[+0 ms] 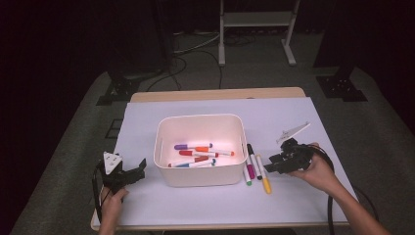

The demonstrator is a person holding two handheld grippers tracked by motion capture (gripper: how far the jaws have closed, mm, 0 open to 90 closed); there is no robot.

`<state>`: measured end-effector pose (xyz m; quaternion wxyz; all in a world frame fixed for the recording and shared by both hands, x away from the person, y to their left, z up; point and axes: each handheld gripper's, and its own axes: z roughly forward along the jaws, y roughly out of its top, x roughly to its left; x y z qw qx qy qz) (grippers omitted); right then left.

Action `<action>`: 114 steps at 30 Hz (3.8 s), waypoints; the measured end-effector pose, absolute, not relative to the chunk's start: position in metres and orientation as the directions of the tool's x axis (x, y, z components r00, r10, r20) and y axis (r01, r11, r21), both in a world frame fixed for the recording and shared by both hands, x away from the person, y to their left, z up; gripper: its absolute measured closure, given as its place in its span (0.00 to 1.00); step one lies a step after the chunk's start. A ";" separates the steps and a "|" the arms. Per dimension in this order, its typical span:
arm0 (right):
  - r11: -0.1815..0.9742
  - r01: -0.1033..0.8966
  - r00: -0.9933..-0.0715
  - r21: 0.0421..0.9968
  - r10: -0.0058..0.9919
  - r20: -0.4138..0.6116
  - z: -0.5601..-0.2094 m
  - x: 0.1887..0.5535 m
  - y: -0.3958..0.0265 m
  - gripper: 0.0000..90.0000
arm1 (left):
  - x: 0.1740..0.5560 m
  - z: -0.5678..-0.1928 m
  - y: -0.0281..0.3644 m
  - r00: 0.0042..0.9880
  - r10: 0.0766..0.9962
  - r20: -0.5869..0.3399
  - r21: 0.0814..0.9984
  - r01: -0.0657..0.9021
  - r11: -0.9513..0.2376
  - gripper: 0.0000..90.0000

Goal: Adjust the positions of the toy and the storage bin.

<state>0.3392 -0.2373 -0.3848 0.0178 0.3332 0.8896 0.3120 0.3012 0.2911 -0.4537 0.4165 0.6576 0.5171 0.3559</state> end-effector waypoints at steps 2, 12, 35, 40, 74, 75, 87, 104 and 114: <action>0.578 0.598 -0.767 0.555 0.614 0.186 -0.396 0.342 -0.235 0.59 | 0.301 -0.454 0.291 0.213 0.976 0.039 0.916 0.382 -0.120 0.00; 0.562 0.651 -0.717 0.510 0.676 0.169 -0.431 0.350 -0.224 0.59 | 0.301 -0.454 0.291 0.214 0.976 0.038 0.917 0.381 -0.119 0.00; 0.476 0.705 -0.598 0.526 0.798 0.078 -0.436 0.338 -0.280 0.83 | 0.301 -0.454 0.291 0.208 0.977 0.035 0.917 0.383 -0.114 0.00; 0.470 0.711 -0.594 0.523 0.800 0.089 -0.436 0.339 -0.281 0.84 | 0.301 -0.454 0.291 0.209 0.977 0.035 0.916 0.383 -0.115 0.00; 0.477 0.583 -0.728 0.658 0.666 0.162 -0.320 0.332 -0.248 0.84 | 0.301 -0.454 0.291 0.211 0.977 0.035 0.916 0.383 -0.115 0.00; 0.486 0.562 -0.744 0.670 0.651 0.153 -0.311 0.333 -0.242 0.84 | 0.301 -0.454 0.291 0.211 0.977 0.036 0.916 0.383 -0.116 0.00; 0.506 0.495 -0.805 0.707 0.573 0.153 -0.275 0.333 -0.211 0.84 | 0.301 -0.454 0.291 0.212 0.977 0.036 0.916 0.384 -0.117 0.00; 0.601 0.391 -0.894 0.697 0.429 0.132 -0.255 0.339 -0.139 0.84 | 0.301 -0.454 0.291 0.213 0.976 0.032 0.918 0.380 -0.113 0.00; 0.640 0.369 -0.918 0.674 0.364 0.156 -0.261 0.349 -0.104 0.84 | 0.301 -0.454 0.291 0.214 0.976 0.034 0.918 0.380 -0.115 0.00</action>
